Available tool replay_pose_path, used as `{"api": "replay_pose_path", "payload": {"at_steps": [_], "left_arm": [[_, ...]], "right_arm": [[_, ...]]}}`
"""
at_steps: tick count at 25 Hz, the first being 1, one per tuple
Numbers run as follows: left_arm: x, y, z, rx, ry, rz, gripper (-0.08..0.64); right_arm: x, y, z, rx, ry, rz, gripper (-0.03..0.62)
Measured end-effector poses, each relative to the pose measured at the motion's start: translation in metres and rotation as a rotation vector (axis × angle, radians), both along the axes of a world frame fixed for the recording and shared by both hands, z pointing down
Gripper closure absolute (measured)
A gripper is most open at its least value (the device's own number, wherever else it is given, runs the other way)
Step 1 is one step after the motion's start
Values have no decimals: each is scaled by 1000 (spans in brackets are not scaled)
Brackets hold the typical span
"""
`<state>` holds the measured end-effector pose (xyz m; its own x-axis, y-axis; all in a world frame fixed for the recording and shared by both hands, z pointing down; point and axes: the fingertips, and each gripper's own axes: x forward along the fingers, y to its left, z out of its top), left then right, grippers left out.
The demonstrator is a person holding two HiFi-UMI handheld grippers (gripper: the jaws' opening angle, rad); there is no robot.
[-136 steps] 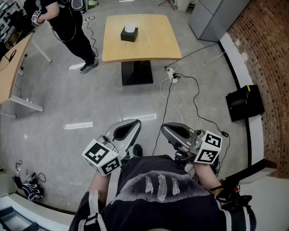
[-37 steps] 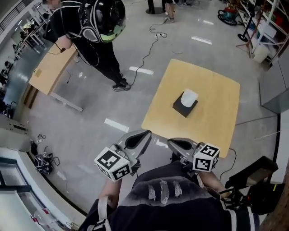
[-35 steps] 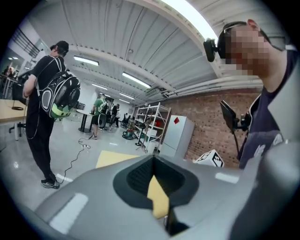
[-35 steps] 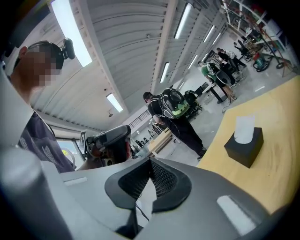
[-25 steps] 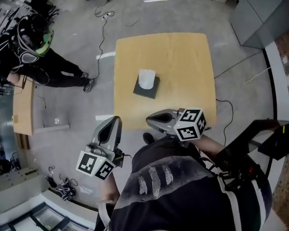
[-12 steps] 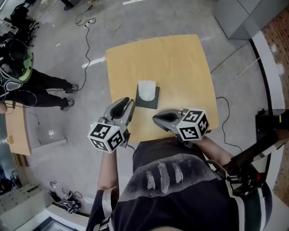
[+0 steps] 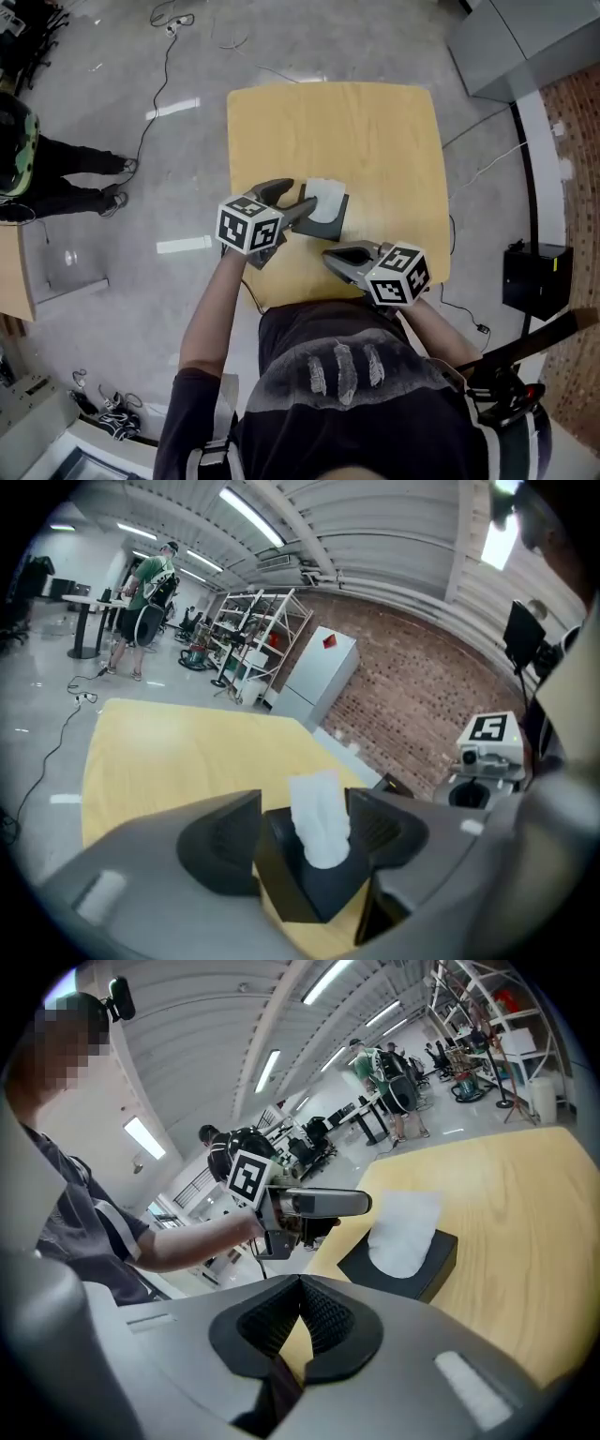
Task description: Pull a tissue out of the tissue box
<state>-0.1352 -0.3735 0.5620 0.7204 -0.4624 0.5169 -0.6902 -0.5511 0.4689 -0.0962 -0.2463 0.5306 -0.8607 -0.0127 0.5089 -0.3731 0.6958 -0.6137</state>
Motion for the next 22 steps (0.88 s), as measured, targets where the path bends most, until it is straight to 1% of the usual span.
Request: {"api": "replay_pose_path", "payload": {"at_steps": [3,5,9,13,15,16,17,19,22], "left_arm": [[-16,-4,18,-16,10,34,286],[-18,-7,23,-12,11,47,309],[-12,-12,28,14,-38,71,358],[-8,-13,37,16,-60,78,373],[-4,-15,37,33,-72,75,415],[-3,-16,35,45,-78,70,446],[-3,-16,33,54,-82,65,497],[-2,-16,29,61,-84,63,545],[-1,-11,27,59,-79,65,557]], "right_arm": [[-24,-3,17,-17,11,18,595],[-32,-4,23,-24,8,21,595],[-35,-3,25,-36,-4,30,595],[-30,3,29,-47,-2,26,595],[-23,4,30,-47,-4,36,595],[-20,4,29,-46,-6,44,595],[-17,3,28,-45,-9,53,595],[-15,3,27,-42,-15,64,595],[-12,4,25,-34,-30,70,595]]}}
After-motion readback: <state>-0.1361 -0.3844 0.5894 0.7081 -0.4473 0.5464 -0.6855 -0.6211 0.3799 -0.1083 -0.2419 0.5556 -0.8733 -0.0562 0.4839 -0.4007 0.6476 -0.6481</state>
